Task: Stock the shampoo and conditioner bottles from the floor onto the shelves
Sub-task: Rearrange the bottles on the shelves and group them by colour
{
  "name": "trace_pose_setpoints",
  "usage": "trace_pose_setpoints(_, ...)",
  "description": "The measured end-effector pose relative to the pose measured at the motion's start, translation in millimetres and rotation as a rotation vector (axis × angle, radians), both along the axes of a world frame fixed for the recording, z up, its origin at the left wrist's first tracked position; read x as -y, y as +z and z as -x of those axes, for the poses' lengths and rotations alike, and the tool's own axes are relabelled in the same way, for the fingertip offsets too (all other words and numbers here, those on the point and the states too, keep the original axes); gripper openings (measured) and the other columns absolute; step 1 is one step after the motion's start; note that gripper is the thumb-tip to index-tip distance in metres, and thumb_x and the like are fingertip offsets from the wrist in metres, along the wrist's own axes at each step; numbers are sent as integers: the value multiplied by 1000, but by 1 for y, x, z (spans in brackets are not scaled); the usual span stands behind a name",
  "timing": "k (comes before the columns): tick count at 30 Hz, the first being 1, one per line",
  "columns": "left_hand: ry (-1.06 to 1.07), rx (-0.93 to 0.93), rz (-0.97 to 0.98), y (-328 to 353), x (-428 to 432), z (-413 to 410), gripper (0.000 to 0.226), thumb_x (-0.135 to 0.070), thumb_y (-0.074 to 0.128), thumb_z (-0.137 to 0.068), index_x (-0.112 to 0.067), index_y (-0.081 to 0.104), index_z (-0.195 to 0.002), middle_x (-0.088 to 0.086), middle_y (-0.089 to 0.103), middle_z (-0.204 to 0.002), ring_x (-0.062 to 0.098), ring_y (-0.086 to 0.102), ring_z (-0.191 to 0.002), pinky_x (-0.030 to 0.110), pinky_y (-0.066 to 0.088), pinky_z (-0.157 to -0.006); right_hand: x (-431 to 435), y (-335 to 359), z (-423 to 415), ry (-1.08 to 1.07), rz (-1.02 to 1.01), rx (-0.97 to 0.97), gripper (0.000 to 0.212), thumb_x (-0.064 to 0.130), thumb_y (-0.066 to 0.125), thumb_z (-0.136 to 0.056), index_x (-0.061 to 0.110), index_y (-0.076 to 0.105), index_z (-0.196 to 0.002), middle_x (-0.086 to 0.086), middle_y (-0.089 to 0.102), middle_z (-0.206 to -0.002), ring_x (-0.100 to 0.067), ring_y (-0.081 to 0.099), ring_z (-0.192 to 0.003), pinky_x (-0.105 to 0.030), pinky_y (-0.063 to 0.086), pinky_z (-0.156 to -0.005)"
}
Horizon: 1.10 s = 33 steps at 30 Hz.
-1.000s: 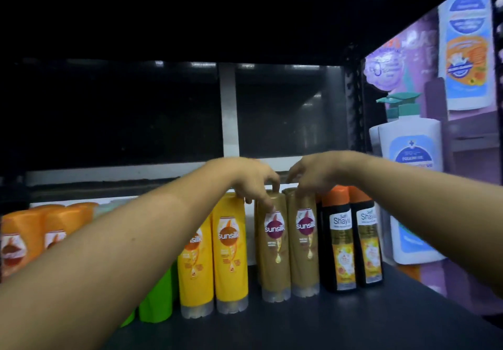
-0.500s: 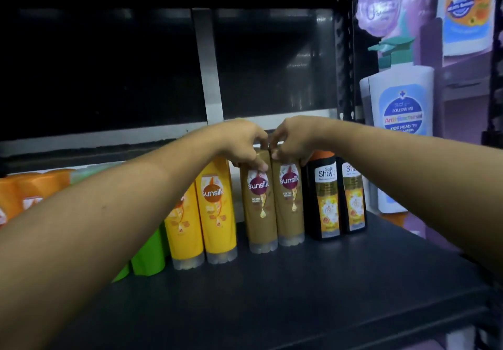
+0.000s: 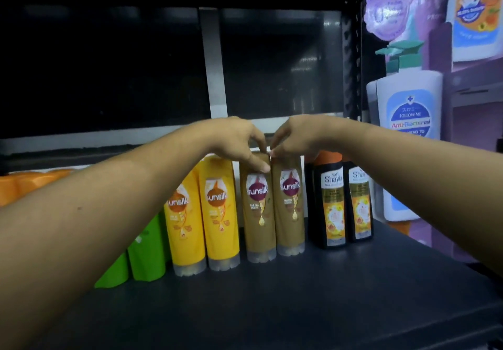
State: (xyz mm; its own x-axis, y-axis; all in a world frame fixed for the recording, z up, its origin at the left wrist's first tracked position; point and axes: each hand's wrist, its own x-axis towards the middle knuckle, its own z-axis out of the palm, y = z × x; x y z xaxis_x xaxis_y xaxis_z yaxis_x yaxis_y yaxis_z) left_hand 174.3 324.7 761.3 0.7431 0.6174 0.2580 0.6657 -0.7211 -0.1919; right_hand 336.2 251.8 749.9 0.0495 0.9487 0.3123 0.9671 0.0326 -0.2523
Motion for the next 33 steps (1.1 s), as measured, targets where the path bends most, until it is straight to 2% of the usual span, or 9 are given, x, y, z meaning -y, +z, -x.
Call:
trace_pose_setpoints(4,-22,147,60,20,-18,2,42,-49,67,-95,-23,67,-127,-9,63,-110,9,62,-94,27,54,-79,-14,20,-7,-76,-92,-24,35,35,68,-88,23,72,-120,1,68,-115,-20,67,-90,-30,61,-68)
trace_pose_setpoints(7,46,157,189,25,-36,-8,36,-40,70,-93,-22,68,-124,-2,66,-112,15,69,-93,26,60,-68,-36,28,-6,-128,78,-41,46,30,69,-89,16,64,-132,-9,62,-131,-29,71,-93,-37,64,-76)
trace_pose_setpoints(9,88,129,299,25,-44,-18,37,-36,72,-93,-20,67,-126,3,68,-113,20,74,-90,27,62,-68,-50,27,-3,-184,192,-121,52,28,70,-89,12,58,-136,-17,58,-132,-35,70,-98,-45,63,-83)
trace_pose_setpoints(14,84,103,453,19,-49,-29,34,-26,70,-93,-16,70,-126,8,70,-115,30,77,-89,40,65,-78,-69,18,6,-219,424,-209,20,19,60,-95,8,54,-111,-23,57,-125,-44,65,-111,-55,57,-92)
trace_pose_setpoints(18,55,102,423,20,-50,-28,28,-21,70,-93,-12,74,-119,8,73,-108,31,78,-85,40,66,-74,-71,19,5,-188,390,-179,11,17,62,-95,9,56,-99,-21,62,-120,-37,67,-106,-54,58,-90)
trace_pose_setpoints(23,68,77,378,22,-50,-29,27,-24,70,-94,-10,75,-117,6,74,-104,25,78,-79,31,64,-66,-72,16,3,-161,390,-180,16,19,65,-93,9,61,-105,-20,66,-120,-35,69,-107,-52,59,-91)
trace_pose_setpoints(25,72,79,370,21,-52,-29,30,-26,70,-94,-11,75,-119,6,74,-105,22,78,-80,30,64,-67,-72,16,4,-159,394,-183,19,19,65,-94,9,61,-109,-20,65,-122,-35,68,-108,-52,58,-91)
trace_pose_setpoints(29,35,101,310,22,-56,-24,32,-35,69,-95,-18,75,-122,2,74,-111,19,76,-91,35,65,-80,-56,23,1,-151,301,-208,41,20,64,-96,9,56,-134,-20,58,-133,-38,66,-109,-50,60,-89)
trace_pose_setpoints(33,-66,96,112,24,-41,-14,30,-38,63,-97,-22,76,-119,-3,74,-109,15,70,-95,36,63,-84,-13,32,-7,-58,80,-48,36,25,60,-97,15,65,-132,-6,65,-131,-25,66,-110,-39,59,-93)
